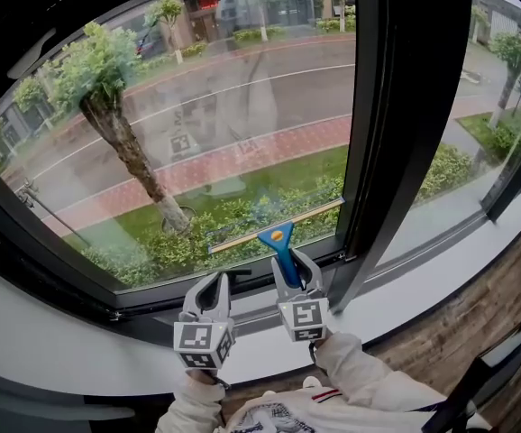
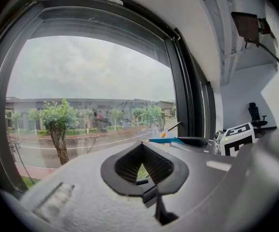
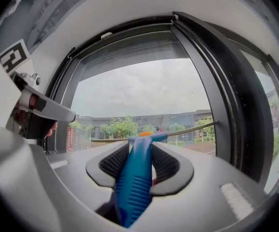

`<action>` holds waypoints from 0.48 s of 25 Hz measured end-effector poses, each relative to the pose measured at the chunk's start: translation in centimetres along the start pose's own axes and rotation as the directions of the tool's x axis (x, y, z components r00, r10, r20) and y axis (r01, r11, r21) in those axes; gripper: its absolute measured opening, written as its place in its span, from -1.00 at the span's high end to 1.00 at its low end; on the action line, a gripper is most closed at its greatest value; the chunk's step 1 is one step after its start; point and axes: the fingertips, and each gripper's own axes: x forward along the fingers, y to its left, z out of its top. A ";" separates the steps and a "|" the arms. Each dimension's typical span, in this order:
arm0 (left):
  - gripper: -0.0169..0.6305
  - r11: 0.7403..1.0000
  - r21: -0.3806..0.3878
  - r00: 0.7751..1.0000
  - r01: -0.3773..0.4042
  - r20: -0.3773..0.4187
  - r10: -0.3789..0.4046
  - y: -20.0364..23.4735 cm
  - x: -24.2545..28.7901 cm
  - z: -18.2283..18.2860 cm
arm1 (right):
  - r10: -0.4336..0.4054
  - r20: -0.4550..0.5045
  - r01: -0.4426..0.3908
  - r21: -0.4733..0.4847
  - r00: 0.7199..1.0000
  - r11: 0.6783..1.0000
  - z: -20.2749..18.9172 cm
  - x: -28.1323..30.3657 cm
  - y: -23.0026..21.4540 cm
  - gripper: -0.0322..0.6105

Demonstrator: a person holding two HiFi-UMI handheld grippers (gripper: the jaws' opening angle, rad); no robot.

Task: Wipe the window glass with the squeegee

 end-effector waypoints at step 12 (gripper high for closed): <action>0.95 1.000 -0.003 1.000 0.008 -0.018 -0.008 -0.4 0.8 -1.0 | -0.007 -0.056 0.008 0.014 0.998 1.000 -3.2 -0.1 0.1 0.44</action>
